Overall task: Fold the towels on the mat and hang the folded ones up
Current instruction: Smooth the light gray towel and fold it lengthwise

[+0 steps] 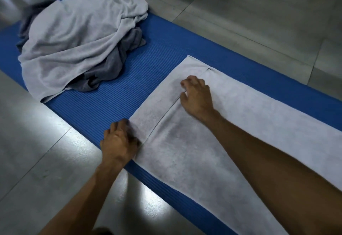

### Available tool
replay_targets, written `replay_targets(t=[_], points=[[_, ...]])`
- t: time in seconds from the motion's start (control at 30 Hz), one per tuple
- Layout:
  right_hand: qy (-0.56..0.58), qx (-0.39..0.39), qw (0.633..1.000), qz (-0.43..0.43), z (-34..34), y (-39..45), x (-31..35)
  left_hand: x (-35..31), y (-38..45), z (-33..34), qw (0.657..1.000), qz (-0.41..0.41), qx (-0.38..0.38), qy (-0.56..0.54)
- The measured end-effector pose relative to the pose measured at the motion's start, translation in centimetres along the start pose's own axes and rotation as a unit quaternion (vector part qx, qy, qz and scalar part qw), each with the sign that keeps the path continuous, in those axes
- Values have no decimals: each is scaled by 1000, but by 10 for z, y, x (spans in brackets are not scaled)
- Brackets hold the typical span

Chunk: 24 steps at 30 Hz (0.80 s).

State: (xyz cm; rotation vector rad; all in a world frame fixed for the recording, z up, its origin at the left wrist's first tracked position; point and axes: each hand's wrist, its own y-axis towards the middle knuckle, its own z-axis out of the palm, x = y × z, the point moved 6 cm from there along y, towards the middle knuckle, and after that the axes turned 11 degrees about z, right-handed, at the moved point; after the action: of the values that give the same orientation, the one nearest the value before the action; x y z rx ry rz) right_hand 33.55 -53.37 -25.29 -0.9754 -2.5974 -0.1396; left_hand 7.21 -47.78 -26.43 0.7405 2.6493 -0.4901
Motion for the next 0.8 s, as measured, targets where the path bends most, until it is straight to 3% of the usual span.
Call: replay_targets(t=[0.1,0.17,0.23,0.33,0.43,0.5,0.6,0.67,0.73,0.8], points=[[55,-24,998,-10,-2,-26,11,-14,4,-13,999,-34,2,13],[154,8,986,70,-7,-27,11,-45,-5,-21,998,49,-19,41],[247,82,948,183,-11,-23,8,-87,-26,-25,973,186,-55,123],[240,109,930,257,-22,-20,-5,-142,-71,-12,929,312,-46,194],[226,64,921,311,-35,-26,-42,-178,-109,9,917,357,-8,178],[309,32,883,351,-41,-41,-77,-194,-128,23,911,380,1,161],[444,-26,778,444,-45,-84,-144,-216,-151,45,899,423,15,114],[465,-44,719,514,-44,-124,-198,-234,-171,67,876,470,40,100],[453,-26,702,550,-45,-157,-238,-246,-188,94,853,505,83,102],[434,-36,720,540,-52,-174,-260,-253,-202,119,838,521,121,109]])
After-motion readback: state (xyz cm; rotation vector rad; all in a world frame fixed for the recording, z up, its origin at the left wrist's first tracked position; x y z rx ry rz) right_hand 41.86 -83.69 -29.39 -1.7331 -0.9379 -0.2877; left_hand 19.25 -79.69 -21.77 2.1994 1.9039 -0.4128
